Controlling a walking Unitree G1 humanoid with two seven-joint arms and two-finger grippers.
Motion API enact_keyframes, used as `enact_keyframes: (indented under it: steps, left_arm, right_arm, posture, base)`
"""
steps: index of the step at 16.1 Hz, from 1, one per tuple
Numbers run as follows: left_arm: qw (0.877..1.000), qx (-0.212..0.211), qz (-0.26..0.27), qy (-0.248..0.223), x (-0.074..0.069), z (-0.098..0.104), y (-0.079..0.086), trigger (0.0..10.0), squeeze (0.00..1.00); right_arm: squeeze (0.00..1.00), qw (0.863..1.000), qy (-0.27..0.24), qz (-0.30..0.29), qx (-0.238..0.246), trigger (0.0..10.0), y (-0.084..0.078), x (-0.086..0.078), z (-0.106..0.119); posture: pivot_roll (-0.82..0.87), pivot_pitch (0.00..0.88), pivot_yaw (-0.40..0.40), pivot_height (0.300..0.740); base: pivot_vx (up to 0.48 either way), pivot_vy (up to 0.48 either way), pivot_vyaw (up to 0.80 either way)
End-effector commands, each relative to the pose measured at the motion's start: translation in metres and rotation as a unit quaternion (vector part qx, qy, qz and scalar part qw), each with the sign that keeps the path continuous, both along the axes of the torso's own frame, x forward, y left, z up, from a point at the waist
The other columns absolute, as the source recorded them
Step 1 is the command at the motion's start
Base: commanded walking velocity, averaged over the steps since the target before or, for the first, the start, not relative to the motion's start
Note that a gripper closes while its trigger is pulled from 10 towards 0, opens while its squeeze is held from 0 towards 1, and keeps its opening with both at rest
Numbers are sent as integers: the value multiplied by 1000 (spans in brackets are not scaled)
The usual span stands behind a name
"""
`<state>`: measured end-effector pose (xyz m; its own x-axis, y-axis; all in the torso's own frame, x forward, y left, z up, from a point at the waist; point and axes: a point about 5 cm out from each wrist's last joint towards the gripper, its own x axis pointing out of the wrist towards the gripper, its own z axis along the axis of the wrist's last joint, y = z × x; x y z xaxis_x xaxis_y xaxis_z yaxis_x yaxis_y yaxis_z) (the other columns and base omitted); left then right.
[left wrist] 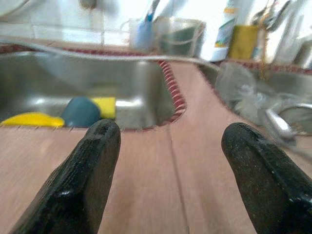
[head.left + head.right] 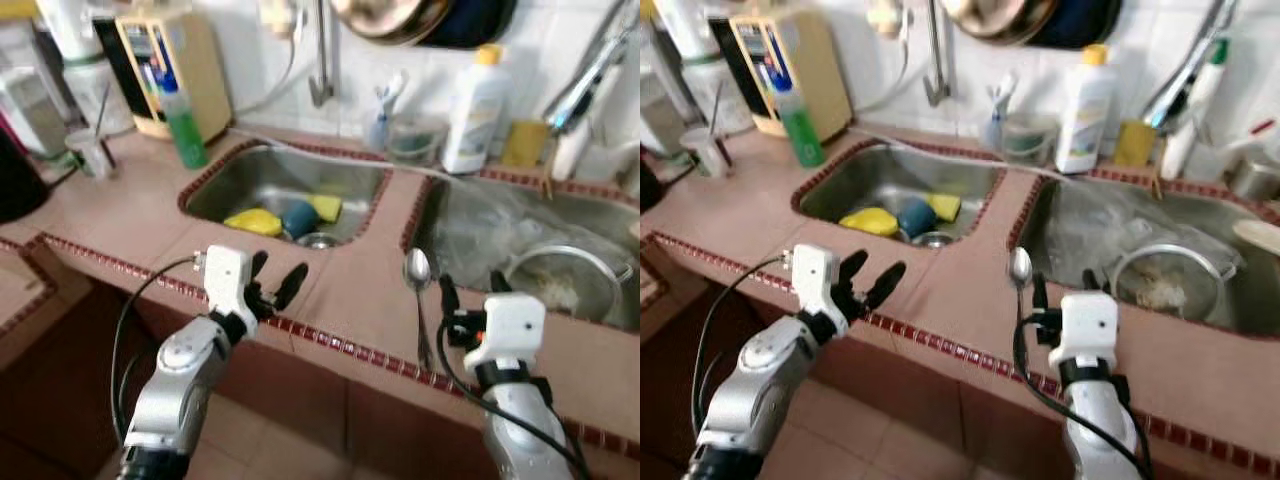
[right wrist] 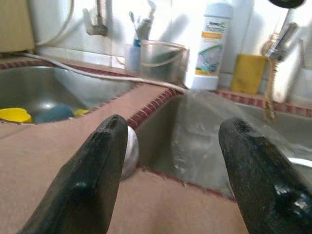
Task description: Kitchen organization
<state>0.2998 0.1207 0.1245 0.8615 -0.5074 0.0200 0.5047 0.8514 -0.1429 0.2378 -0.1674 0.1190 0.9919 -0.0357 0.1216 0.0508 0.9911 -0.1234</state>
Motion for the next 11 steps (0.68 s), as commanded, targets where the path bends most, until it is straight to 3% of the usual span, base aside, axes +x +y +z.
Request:
enact_keyframes:
  steps: [1,2,3,8,9,10,11]
  left_arm:
    - [1000,2,2,-8,0,3,4,10000,0]
    - [1000,10,3,-15,1,4,5,10000,0]
    - [1000,14,4,-19,1,4,5,10000,0]
    - [999,21,-10,-26,-2,5,4,10000,0]
    - [999,21,-26,-39,-3,8,3,10000,0]
    - [997,25,-48,-48,-3,12,0,10000,0]
    - [996,36,-60,-61,-3,17,-2,10000,0]
  right_arm:
    - [0,1000,2,10,13,10000,4,0,0]
    - [898,1000,2,12,23,10000,5,-1,0]
    - [1000,999,1,16,30,10000,6,-1,0]
    - [1000,1000,0,9,25,10000,5,-3,0]
    - [706,1000,3,10,15,10000,4,-3,-1]
    - [0,1000,1,19,18,10000,6,-2,0]
    - [0,1000,0,17,21,10000,5,0,1]
  posture:
    - [-155,33,81,740]
    - [-154,33,83,740]
    - [-154,34,83,740]
    - [-153,41,84,740]
    - [-151,37,83,740]
    - [-149,35,83,740]
    - [-151,32,82,740]
  base:
    - [0,0,0]
    - [0,0,0]
    - [0,0,0]
    - [0,0,0]
    - [0,0,0]
    - [0,0,0]
    - [0,0,0]
